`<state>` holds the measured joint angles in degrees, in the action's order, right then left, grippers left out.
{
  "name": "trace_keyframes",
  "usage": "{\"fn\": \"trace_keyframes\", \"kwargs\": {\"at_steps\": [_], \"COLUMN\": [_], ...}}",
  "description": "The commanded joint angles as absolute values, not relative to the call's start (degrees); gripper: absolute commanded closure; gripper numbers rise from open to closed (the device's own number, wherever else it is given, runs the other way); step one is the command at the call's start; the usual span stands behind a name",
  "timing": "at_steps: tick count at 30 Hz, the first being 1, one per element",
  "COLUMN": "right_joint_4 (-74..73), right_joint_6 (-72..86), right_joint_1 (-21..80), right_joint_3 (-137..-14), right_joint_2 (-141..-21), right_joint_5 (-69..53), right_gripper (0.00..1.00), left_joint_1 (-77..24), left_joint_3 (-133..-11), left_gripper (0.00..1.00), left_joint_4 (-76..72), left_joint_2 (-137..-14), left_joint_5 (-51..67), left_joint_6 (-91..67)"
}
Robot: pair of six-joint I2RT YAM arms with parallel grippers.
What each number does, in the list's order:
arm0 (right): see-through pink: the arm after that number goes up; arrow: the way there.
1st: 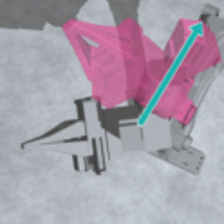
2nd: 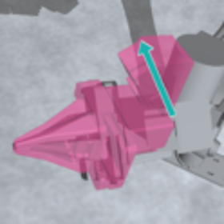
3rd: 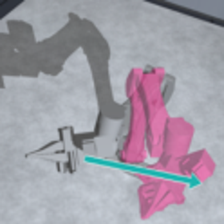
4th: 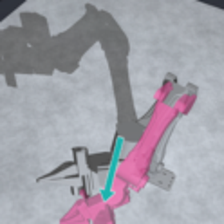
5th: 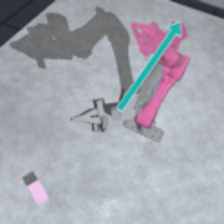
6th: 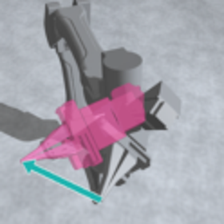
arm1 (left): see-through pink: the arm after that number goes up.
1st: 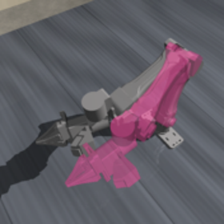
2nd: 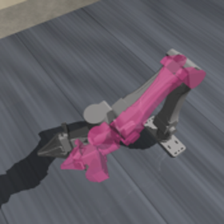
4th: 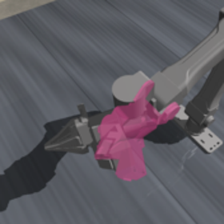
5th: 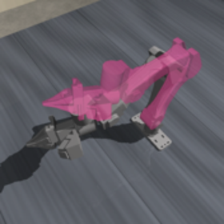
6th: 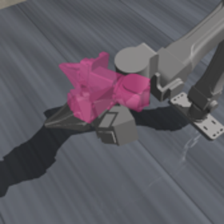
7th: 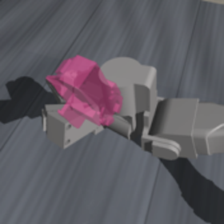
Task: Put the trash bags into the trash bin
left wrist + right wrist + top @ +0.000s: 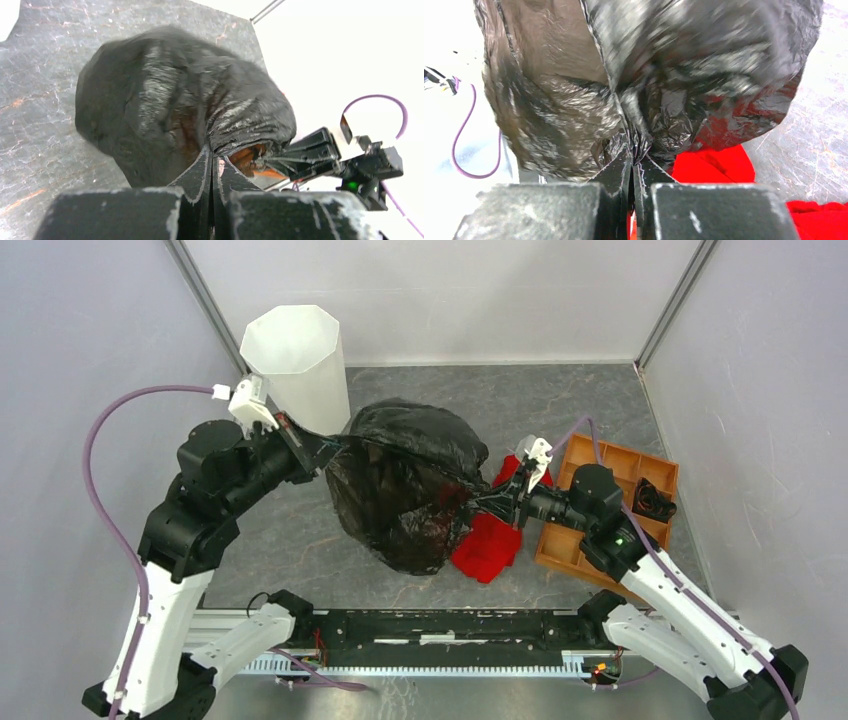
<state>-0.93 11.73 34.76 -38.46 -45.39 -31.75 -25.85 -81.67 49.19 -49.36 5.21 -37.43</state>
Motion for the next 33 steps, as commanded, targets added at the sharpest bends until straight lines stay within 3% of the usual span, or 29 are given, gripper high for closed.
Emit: {"fn": "trace_keyframes", "kwargs": {"at_steps": [1,13,18,21,23,26,33], "right_joint_4": [0.64,-4.88,-1.94,-0.66,-1.48,-3.02,-4.16], "right_joint_6": [12.83,11.44,9.76,6.84,5.73,5.47,4.77], "right_joint_1": [34.75,34.79,34.76,34.73,34.76,34.83,34.71], "right_joint_3": [-39.45,-46.46,-48.25,-49.10,-49.66,-50.74,-53.51], "right_joint_2": [-43.34,-41.92,-40.52,-40.95,-41.66,-42.52,-43.34], "right_joint_5": [-33.92,-19.18,-8.16,-3.26,-1.25,0.97,3.66], "right_gripper": [0.97,1.00,1.00,0.99,0.99,0.99,0.98], "left_joint_1": [-25.83,-25.84,-25.81,-25.78,-25.75,-25.62,-18.40], "left_joint_3": [-85.05,-81.92,-84.87,-88.44,-91.37,-94.41,-101.97], "left_gripper": [0.98,0.96,0.71,0.27,0.09,0.00,0.00], "left_joint_4": [48.04,31.58,32.50,35.90,39.08,41.88,41.25], "left_joint_2": [-53.10,-58.93,-60.92,-63.47,-65.57,-68.04,-77.16], "left_joint_5": [1.00,9.36,2.25,-3.10,-6.76,-12.18,-16.33], "left_joint_6": [-41.23,-39.98,-32.81,-26.59,-23.50,-19.19,-16.31]}}
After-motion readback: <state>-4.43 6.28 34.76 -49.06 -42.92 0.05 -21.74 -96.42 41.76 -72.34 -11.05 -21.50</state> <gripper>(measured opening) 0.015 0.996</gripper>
